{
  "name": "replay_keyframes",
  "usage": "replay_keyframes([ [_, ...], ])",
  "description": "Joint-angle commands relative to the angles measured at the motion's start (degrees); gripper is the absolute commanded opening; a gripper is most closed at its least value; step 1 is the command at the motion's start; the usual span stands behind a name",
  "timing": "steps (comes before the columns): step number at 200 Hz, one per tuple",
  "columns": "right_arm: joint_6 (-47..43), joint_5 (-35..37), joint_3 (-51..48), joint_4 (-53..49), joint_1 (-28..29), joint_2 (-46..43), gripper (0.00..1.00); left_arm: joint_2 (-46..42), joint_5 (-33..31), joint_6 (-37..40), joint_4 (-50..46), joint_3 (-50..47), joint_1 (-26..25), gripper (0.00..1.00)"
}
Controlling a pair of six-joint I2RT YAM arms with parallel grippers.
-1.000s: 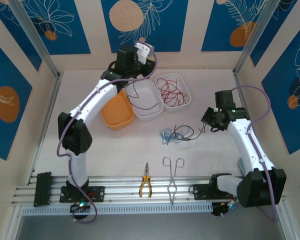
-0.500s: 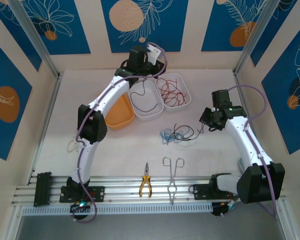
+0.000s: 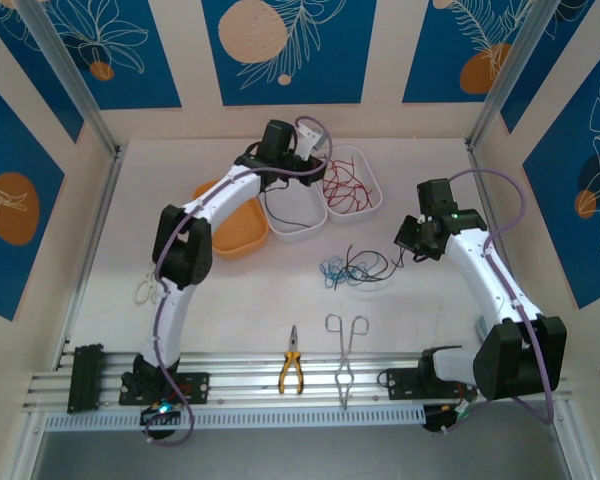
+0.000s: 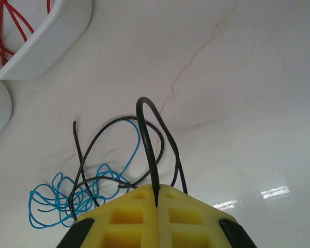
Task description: Untangle the cables
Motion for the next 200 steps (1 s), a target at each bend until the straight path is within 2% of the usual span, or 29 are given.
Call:
replay_keyframes([
  [1,0.7,0.6,1.7,0.1,0.3,0.0,0.0,-6.5,-5.6,-0.9,-0.5,-3.4,0.5,0.0],
  [23,0.8,0.5,1.5,0.2,0.7,0.1,0.0,-7.7,-7.5,-1.9,-2.0,-5.9,0.5,0.0],
  [94,1.1,1.2,1.9,0.3,2.3,0.4,0.0,-5.5,-4.7,-3.4,-7.9,-8.5,0.3,0.0],
  [163,1.5,1.9,1.8,-0.2,3.3,-0.3,0.0,3.7,-8.2,1.9,-22.3,2.4,-1.1,0.0],
  [200,1.4,2.4,1.9,-0.7,3.4,-0.6,0.0,5.5,-10.2,3.3,-23.8,3.7,-1.5,0.01],
])
